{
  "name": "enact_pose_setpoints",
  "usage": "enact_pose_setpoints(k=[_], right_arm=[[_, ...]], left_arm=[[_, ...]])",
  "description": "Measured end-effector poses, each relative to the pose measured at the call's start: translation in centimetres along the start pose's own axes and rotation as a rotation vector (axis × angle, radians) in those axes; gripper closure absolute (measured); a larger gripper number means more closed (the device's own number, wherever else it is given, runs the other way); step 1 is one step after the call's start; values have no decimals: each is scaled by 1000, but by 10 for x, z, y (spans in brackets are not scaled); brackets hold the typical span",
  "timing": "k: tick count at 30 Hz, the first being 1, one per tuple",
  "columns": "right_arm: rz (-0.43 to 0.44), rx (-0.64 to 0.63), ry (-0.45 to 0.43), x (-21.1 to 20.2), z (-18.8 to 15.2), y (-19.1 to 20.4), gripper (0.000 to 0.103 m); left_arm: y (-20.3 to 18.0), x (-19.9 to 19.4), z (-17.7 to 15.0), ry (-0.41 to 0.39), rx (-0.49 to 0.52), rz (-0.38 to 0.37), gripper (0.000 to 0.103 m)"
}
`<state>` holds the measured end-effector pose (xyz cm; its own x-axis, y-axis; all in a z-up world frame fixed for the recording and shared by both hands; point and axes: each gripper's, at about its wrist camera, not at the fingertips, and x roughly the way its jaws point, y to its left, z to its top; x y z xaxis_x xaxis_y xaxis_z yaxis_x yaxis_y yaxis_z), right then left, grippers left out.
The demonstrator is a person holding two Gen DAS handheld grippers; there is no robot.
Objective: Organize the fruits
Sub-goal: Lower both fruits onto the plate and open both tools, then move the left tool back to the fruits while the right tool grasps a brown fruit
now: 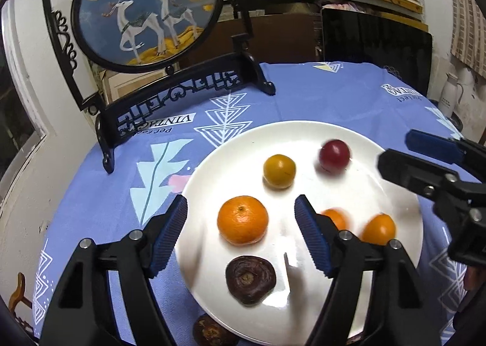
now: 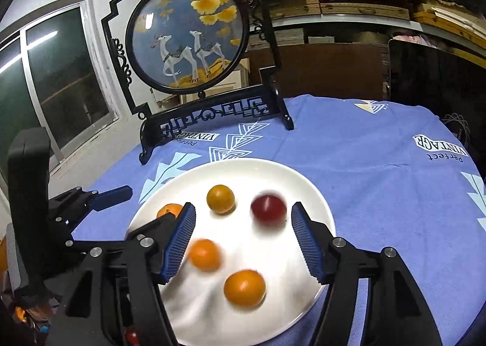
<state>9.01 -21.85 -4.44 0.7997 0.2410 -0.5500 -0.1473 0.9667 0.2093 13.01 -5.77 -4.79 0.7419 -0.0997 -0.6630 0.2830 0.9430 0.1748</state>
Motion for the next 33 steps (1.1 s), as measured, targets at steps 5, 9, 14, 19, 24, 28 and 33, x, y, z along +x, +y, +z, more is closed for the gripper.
enact_pose_setpoints(k=[5, 9, 14, 19, 24, 28, 33], right_arm=[[31, 8, 36, -2, 0, 4, 36], [78, 9, 56, -27, -16, 17, 33], [72, -117, 181, -73, -79, 33, 32], [18, -212, 316, -87, -135, 43, 32], [56, -204, 370, -73, -149, 49, 32], [54, -241, 367, -71, -146, 57, 60], [39, -239, 361, -82, -152, 52, 61]], left_arm=[[11, 1, 3, -1, -40, 7, 23], [18, -6, 5, -19, -56, 0, 21], [24, -22, 8, -45, -73, -39, 20], [24, -67, -14, -131, 5, -142, 12], [30, -94, -59, -106, 109, -111, 11], [40, -112, -91, -75, 175, -87, 11], [32, -136, -132, -68, 301, -171, 11]])
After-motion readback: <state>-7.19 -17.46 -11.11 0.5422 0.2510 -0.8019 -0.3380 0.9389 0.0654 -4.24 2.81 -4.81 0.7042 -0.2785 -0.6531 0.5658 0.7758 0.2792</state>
